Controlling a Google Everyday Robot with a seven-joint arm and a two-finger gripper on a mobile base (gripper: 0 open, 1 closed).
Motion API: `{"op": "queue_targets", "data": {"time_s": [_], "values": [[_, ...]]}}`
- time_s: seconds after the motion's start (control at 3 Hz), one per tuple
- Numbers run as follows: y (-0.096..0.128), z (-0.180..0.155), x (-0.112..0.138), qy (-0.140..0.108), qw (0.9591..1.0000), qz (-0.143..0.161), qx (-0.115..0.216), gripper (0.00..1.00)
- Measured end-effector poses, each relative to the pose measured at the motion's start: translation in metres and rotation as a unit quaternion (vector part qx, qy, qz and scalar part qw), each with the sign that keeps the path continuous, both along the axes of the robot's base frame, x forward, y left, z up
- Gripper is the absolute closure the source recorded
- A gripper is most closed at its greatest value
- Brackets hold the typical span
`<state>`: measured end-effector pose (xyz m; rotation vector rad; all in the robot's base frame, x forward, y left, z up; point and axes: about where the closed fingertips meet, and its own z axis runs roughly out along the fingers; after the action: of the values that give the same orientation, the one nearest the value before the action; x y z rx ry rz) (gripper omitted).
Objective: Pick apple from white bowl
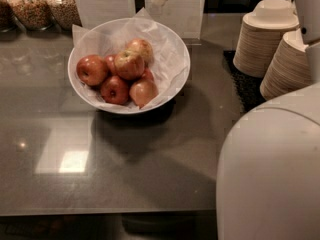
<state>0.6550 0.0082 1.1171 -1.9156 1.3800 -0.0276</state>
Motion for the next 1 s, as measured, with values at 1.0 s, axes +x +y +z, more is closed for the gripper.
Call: {"op": "queue_targets", "data": {"time_s": [1.0], "values": [[-0.0154,0.0019,-0.0337,-0.019,0.9962,0.002,0.085,0.00]]}}
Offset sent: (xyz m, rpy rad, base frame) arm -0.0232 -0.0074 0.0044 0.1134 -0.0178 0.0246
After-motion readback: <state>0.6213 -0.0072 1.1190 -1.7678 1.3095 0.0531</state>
